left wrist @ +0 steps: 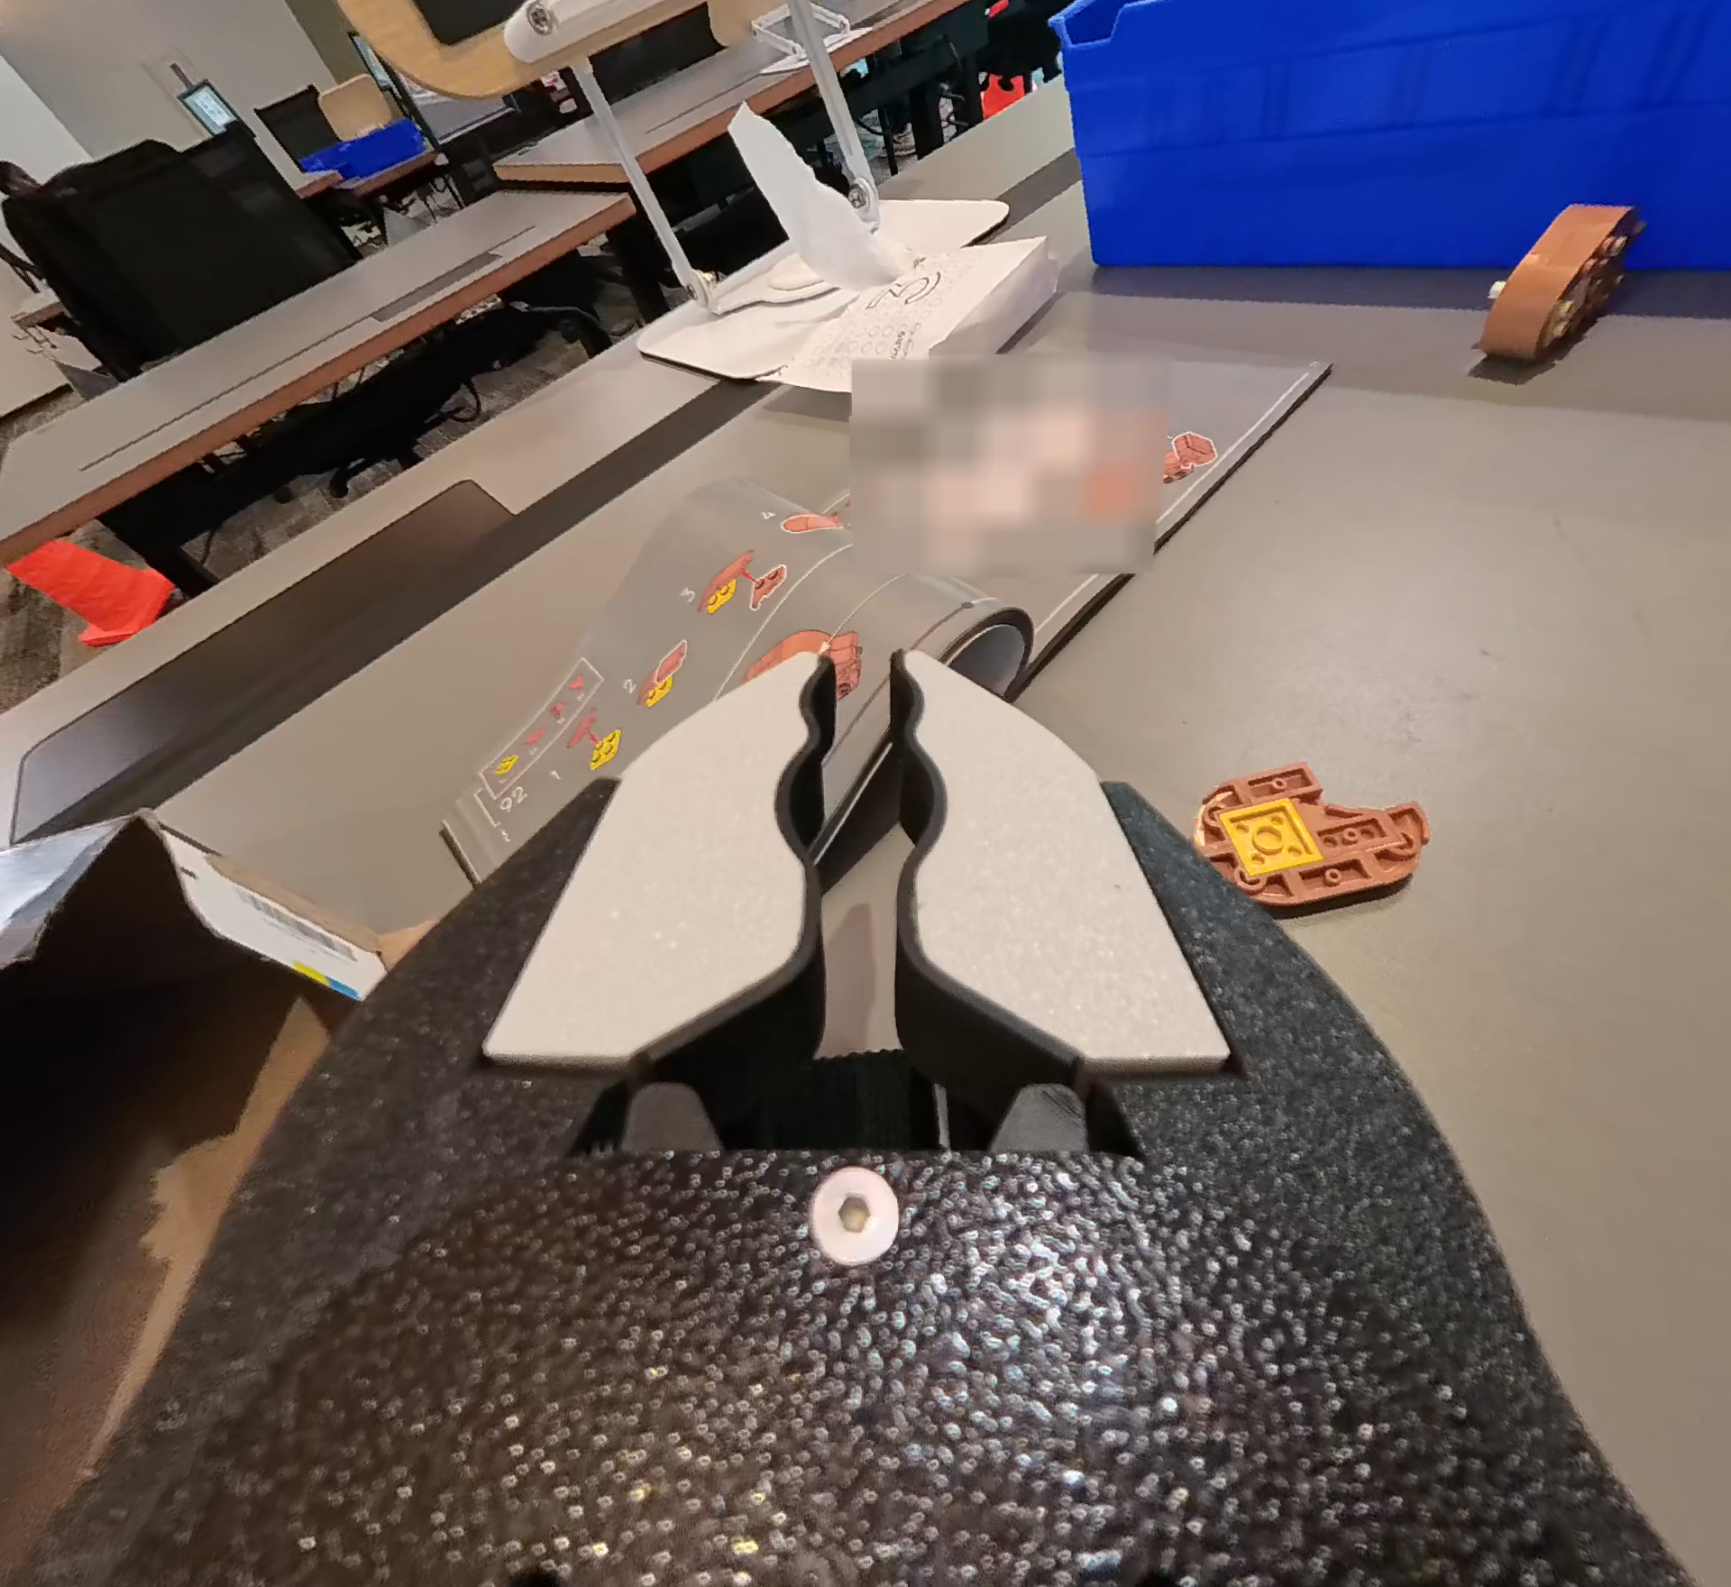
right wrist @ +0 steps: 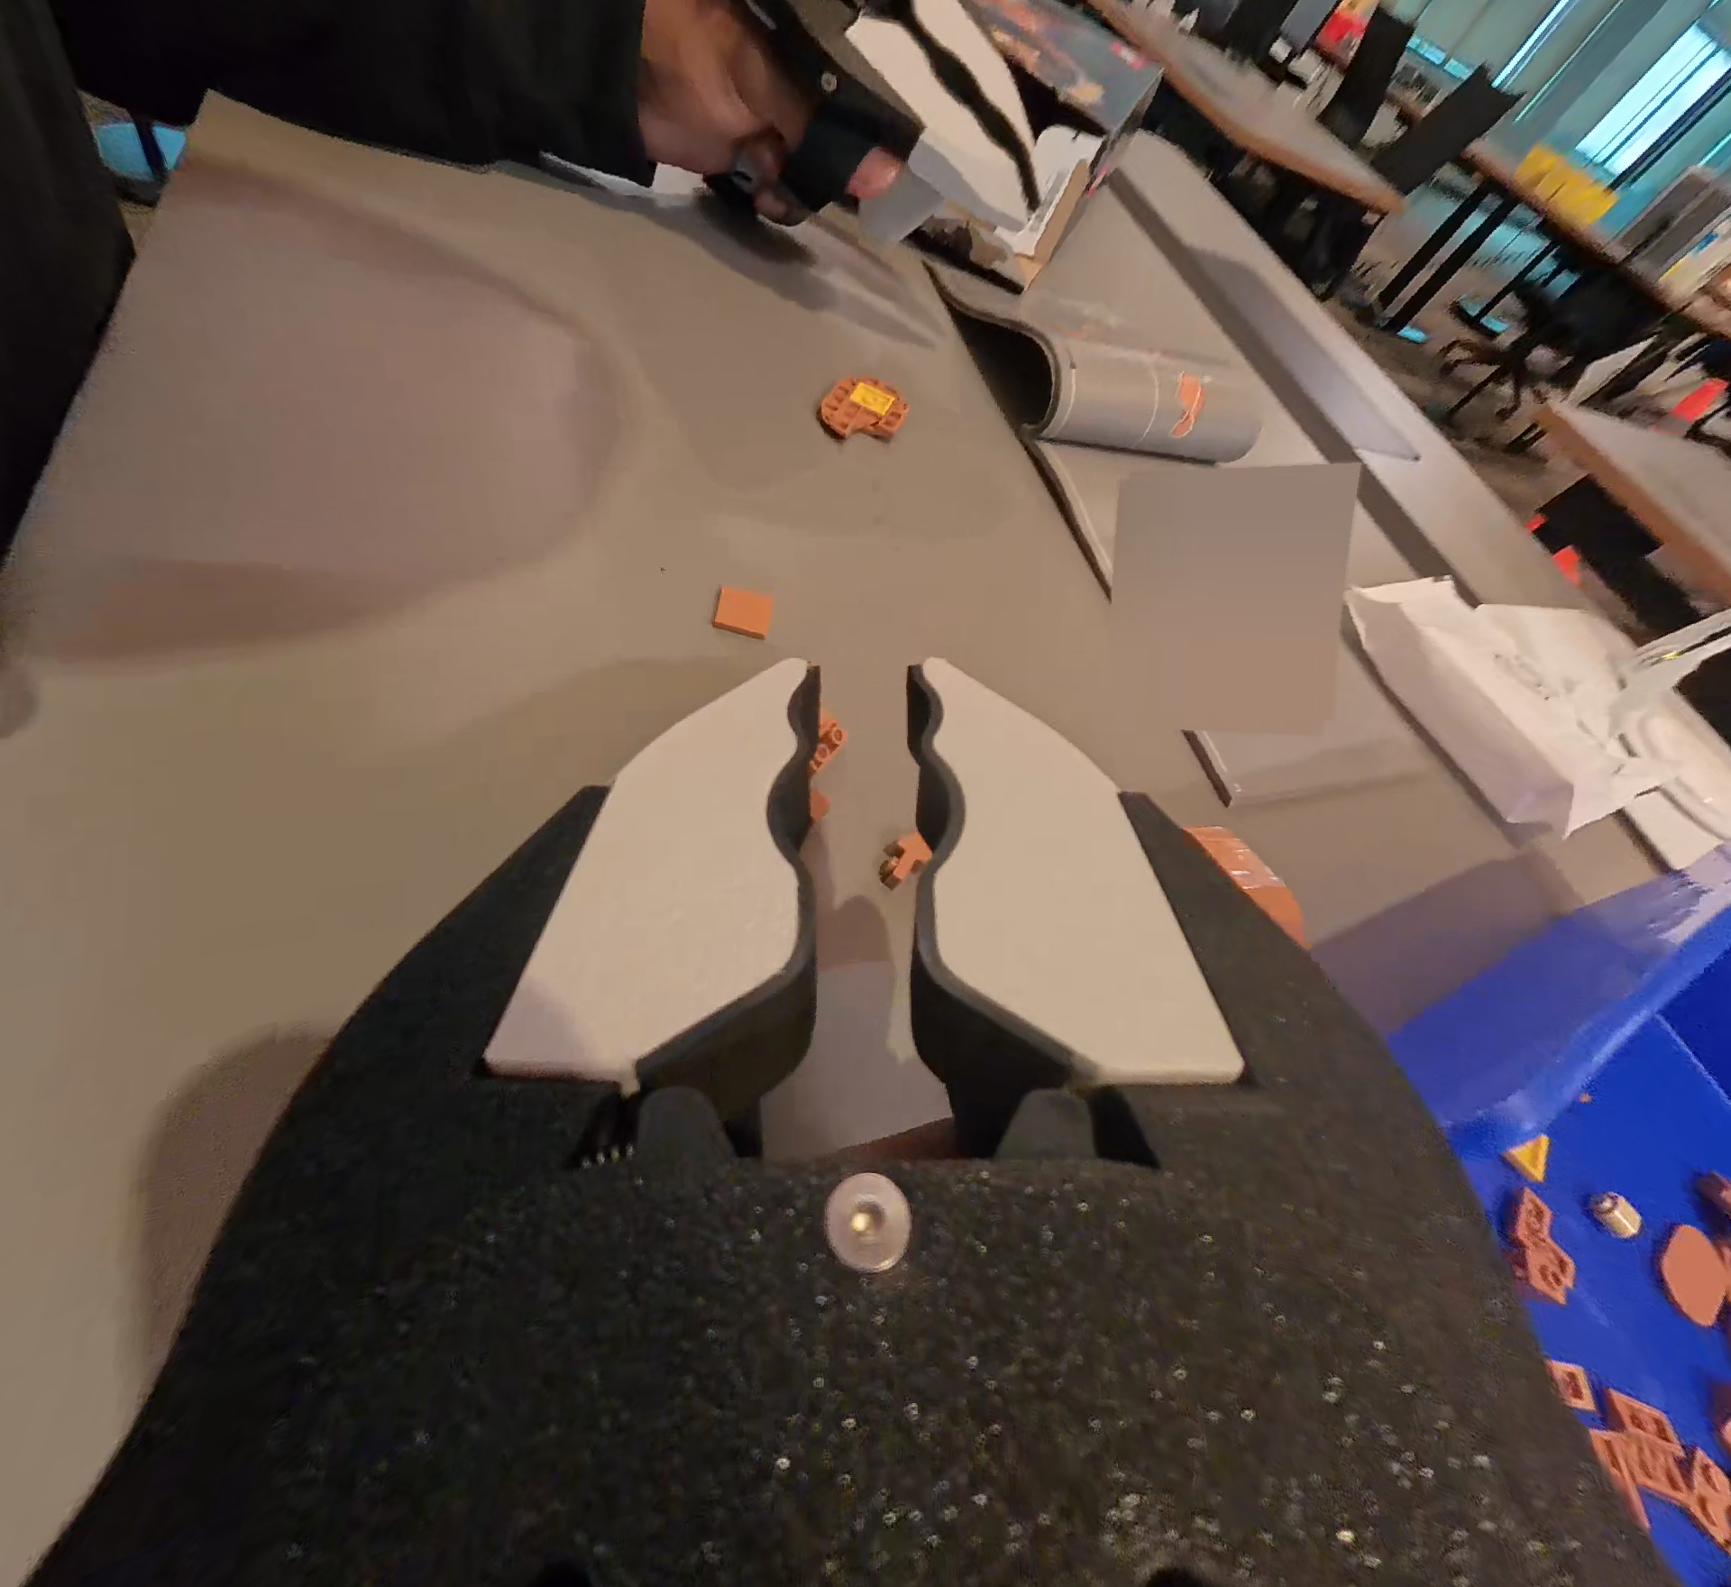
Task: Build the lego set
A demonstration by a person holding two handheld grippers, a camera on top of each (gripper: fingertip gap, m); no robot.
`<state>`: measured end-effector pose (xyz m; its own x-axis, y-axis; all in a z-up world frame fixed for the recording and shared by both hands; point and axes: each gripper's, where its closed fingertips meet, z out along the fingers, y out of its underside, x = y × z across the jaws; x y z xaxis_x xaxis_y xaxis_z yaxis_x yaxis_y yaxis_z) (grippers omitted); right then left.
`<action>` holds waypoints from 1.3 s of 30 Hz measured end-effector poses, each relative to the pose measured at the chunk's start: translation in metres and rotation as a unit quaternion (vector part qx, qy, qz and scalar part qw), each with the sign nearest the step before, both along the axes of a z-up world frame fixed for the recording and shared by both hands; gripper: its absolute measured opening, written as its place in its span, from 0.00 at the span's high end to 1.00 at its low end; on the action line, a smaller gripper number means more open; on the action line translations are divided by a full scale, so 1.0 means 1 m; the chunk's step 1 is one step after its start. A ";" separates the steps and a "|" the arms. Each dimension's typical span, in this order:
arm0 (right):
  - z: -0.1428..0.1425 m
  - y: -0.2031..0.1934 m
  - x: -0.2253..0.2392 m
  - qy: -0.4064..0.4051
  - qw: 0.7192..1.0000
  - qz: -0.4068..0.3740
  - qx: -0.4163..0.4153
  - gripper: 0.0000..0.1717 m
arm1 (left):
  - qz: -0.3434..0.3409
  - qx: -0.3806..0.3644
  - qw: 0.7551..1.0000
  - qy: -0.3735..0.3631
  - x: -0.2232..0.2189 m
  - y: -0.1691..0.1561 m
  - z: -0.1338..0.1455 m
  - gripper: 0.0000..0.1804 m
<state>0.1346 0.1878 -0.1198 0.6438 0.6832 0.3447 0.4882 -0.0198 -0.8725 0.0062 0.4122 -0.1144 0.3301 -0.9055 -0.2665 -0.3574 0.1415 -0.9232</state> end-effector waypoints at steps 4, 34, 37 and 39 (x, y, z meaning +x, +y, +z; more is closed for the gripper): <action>0.011 0.001 0.001 0.052 0.999 0.001 0.012 0.90 | -0.002 0.000 1.000 0.004 0.001 0.000 -0.001 0.94; -0.004 0.021 0.020 0.047 0.995 -0.079 -0.036 0.90 | -0.002 0.002 1.000 0.017 0.001 -0.002 -0.005 0.94; -0.004 0.021 0.020 0.045 0.995 -0.081 -0.036 0.90 | -0.002 0.002 1.000 0.017 0.001 -0.002 -0.005 0.94; -0.004 0.022 0.020 0.047 0.995 -0.082 -0.037 0.91 | -0.002 0.001 1.000 0.017 0.001 -0.002 -0.005 0.94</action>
<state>0.1550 0.2096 -0.1236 0.7760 0.5868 0.2313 0.3898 -0.1578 -0.9073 0.0070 0.4105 -0.1189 0.3177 -0.9060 -0.2797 -0.3875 0.1452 -0.9104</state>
